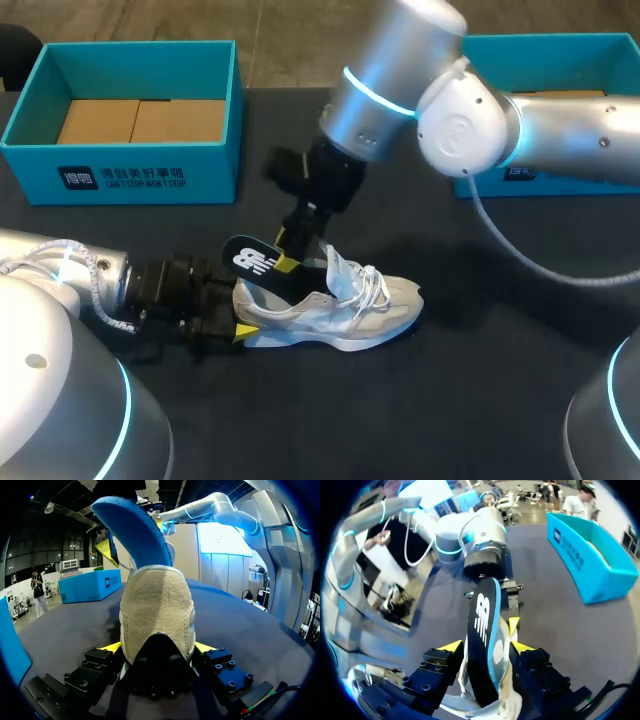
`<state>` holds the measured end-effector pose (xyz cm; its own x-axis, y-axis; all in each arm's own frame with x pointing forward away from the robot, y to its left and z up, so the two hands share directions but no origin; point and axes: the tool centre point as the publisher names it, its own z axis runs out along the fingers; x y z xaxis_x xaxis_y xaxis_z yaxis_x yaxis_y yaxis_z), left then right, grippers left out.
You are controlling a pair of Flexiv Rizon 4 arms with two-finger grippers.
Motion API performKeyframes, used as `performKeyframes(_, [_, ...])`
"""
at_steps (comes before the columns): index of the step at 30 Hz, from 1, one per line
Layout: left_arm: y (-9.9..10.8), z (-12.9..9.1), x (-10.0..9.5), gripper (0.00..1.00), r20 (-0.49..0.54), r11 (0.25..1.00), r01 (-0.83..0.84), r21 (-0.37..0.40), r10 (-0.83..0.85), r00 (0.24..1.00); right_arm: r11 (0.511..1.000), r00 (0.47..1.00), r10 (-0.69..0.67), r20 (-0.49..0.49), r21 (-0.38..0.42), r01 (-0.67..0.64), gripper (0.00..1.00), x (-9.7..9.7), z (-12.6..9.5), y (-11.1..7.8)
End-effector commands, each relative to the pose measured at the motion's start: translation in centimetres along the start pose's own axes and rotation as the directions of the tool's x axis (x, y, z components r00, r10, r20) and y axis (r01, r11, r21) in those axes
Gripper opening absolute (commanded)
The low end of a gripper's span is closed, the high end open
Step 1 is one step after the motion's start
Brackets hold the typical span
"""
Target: Take the shoe out of the shoebox, open the shoe tongue, remove and reinsert the insole, then place the shoe into the shoebox
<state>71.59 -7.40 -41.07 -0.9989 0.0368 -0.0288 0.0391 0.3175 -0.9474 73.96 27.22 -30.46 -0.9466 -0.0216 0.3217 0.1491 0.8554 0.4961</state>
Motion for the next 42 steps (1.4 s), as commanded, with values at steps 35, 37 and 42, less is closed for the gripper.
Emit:
performKeyframes(35, [0.0,0.0,0.0,0.0,0.0,1.0,0.0,-0.002,0.0,1.0,0.991,0.99,0.045,-0.132,-0.117,-0.061,0.0,0.5,3.0,0.4])
performKeyframes(37, [0.0,0.0,0.0,0.0,0.0,1.0,0.0,-0.002,0.0,1.0,0.992,0.991,0.04,-0.125,-0.115,-0.054,0.0,0.5,3.0,0.6])
performKeyframes(42, [0.0,0.0,0.0,0.0,0.0,1.0,0.0,-0.002,0.0,1.0,0.989,0.998,0.02,-0.053,-0.144,-0.027,0.0,0.4,1.1,2.0])
